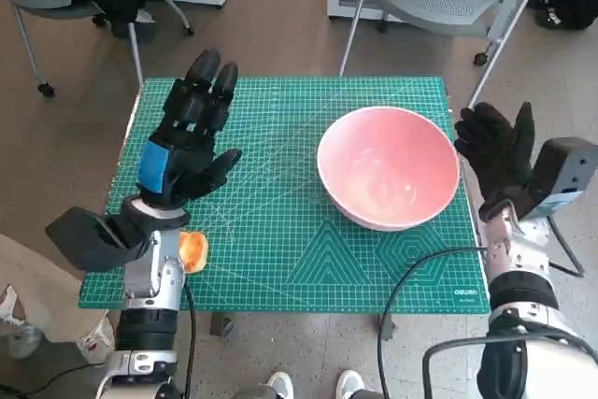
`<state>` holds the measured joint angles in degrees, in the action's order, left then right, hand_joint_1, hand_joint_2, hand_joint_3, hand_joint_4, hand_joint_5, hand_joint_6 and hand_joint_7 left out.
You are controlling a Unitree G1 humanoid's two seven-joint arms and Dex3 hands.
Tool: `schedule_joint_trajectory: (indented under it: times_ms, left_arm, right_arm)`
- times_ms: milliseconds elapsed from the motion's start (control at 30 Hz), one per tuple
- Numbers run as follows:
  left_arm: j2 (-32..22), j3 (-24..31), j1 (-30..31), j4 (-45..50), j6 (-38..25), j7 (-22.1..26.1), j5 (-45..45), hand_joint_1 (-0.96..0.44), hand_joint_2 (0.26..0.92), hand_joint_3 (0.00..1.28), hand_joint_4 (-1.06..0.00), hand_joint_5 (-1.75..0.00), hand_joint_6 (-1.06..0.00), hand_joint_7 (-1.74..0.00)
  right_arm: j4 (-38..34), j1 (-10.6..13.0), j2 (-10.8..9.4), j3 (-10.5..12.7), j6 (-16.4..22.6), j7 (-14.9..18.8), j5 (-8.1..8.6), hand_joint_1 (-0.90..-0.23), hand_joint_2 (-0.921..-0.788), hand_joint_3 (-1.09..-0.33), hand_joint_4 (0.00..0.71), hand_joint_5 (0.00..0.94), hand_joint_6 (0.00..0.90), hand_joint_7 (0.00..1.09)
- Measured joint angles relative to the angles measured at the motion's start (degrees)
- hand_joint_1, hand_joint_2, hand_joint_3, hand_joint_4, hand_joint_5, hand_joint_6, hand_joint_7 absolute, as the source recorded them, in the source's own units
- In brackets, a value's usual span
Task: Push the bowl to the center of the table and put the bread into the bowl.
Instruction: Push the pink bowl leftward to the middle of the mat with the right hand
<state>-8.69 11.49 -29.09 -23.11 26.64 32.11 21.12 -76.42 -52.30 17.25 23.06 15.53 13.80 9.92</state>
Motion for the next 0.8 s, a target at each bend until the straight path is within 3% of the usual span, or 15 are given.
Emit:
schedule_joint_trajectory:
  times_ms: [800]
  left_arm:
    - [-0.50, 0.09, 1.10, 2.05, -2.00, -1.34, -0.03, -0.54, 0.921, 0.25, -0.05, 0.00, -0.13, -0.21]
  right_arm:
    - [0.06, 1.67, -3.64, -1.83, 1.19, -0.57, -2.42, -0.647, -0.921, -0.820, 0.026, 0.007, 0.112, 0.04]
